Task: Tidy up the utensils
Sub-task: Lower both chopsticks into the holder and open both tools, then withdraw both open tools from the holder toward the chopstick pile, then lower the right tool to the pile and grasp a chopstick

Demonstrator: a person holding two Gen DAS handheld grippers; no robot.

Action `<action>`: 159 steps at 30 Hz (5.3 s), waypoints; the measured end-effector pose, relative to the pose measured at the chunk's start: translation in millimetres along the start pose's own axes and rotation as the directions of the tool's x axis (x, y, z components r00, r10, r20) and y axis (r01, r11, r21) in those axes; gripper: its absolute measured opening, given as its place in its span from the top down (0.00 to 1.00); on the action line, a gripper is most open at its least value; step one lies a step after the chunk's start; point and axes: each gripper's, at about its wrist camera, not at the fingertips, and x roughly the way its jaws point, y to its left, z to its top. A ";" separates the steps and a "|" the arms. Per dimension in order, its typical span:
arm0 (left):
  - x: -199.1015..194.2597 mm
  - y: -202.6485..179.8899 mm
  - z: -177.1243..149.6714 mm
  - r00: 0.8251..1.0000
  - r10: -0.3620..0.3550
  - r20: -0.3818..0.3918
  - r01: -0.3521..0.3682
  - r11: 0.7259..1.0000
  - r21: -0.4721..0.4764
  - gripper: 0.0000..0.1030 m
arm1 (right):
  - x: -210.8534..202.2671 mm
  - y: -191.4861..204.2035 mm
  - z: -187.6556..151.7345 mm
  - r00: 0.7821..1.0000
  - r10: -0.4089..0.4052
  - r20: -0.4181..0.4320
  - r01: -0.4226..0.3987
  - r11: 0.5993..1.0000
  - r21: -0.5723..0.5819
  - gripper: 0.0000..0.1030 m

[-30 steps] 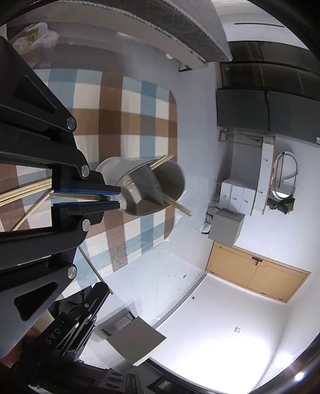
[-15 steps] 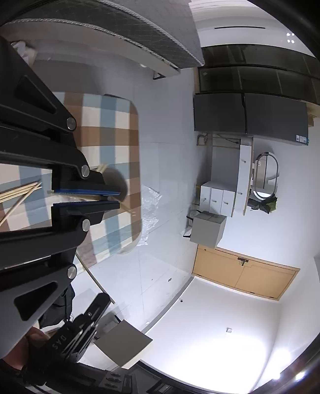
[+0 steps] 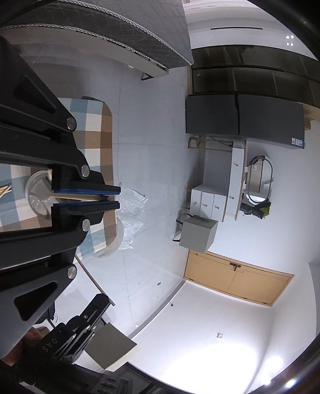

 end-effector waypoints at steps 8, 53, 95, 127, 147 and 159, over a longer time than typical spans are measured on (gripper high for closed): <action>33.7 4.2 -3.0 0.999 -0.011 -0.036 0.011 1.000 0.004 1.00 | 35.8 -5.5 5.5 1.000 0.015 -0.021 -0.014 1.000 0.007 0.97; 42.0 23.1 -42.2 0.970 -0.026 -0.243 0.004 0.996 -0.091 0.45 | 58.7 -57.7 -100.1 0.972 0.037 -0.231 0.002 0.987 0.164 0.44; -32.7 9.7 -168.0 0.983 0.177 -0.055 -0.180 0.982 -0.056 0.18 | -49.5 6.6 -192.8 0.983 -0.047 -0.176 0.046 0.999 -0.009 0.09; 18.8 86.9 -187.1 0.949 0.190 -0.252 -0.262 0.919 -0.294 0.18 | 56.9 7.4 -254.9 0.842 -0.057 -0.537 0.034 0.998 -0.052 0.27; 19.1 111.3 -180.0 0.953 0.092 -0.290 -0.215 0.877 -0.430 0.18 | 160.7 25.2 -282.2 0.706 -0.189 -0.682 0.046 0.974 -0.223 0.77; 26.7 107.2 -185.5 0.942 0.115 -0.315 -0.240 0.887 -0.394 0.18 | 135.4 3.7 -269.3 0.765 -0.151 -0.627 0.079 0.987 -0.141 0.96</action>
